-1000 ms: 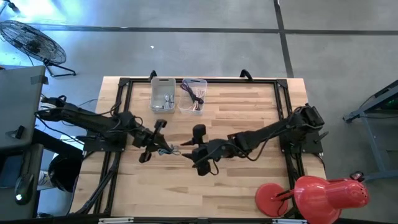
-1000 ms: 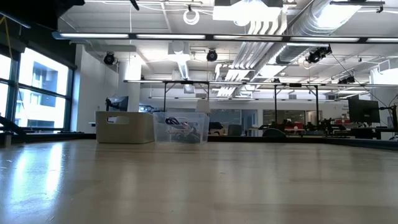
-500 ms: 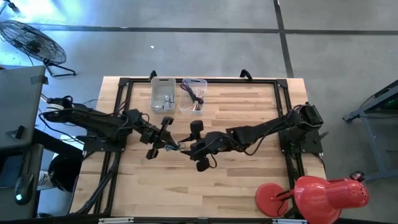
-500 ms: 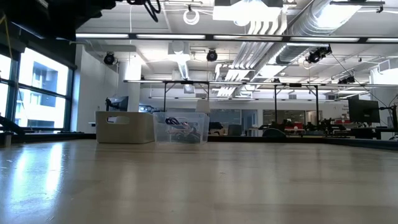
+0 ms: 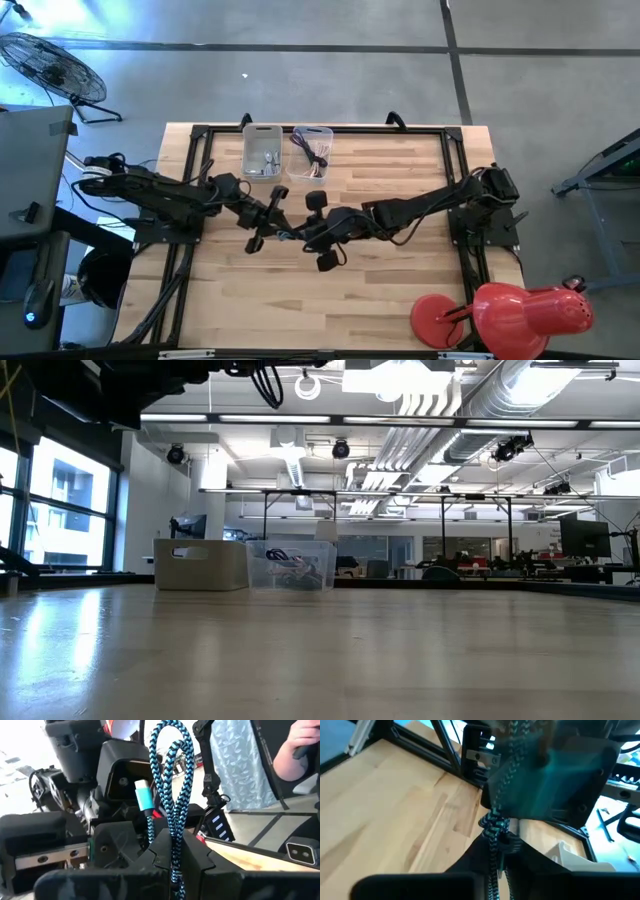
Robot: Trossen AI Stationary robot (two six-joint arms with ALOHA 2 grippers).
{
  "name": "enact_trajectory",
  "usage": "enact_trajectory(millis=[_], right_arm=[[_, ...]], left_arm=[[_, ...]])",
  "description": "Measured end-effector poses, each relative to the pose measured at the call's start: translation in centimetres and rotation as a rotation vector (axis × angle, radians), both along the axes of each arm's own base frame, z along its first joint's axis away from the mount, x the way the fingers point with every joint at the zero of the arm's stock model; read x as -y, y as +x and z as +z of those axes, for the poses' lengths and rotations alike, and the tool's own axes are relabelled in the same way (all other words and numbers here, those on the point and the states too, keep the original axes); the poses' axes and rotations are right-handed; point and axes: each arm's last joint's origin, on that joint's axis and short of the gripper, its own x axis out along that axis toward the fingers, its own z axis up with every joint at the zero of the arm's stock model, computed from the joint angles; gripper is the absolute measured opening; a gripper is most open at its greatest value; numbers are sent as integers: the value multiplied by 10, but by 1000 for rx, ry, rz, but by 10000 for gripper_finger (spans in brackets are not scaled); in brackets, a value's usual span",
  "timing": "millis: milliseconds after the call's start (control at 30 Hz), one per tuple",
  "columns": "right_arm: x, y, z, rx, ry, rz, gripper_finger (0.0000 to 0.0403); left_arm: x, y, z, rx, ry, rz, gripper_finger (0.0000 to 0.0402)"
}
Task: Pick & Place USB Port
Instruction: Put the striped light blue charger cable into the transparent bin
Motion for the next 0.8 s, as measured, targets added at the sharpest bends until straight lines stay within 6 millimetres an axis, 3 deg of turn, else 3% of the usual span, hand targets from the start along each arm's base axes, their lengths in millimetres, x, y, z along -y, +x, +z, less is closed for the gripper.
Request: enact_trajectory(millis=[267,467,800], right_arm=[[3,-1,-1,-7,-49,-94,30],[4,0,0,10,-67,-143,29],[13,-1,0,0,-181,-277,29]], left_arm=[[-1,-3,1,-66,-36,19,66],[-2,-13,9,-98,-62,27,86],[-23,-62,30,-163,18,141,91]])
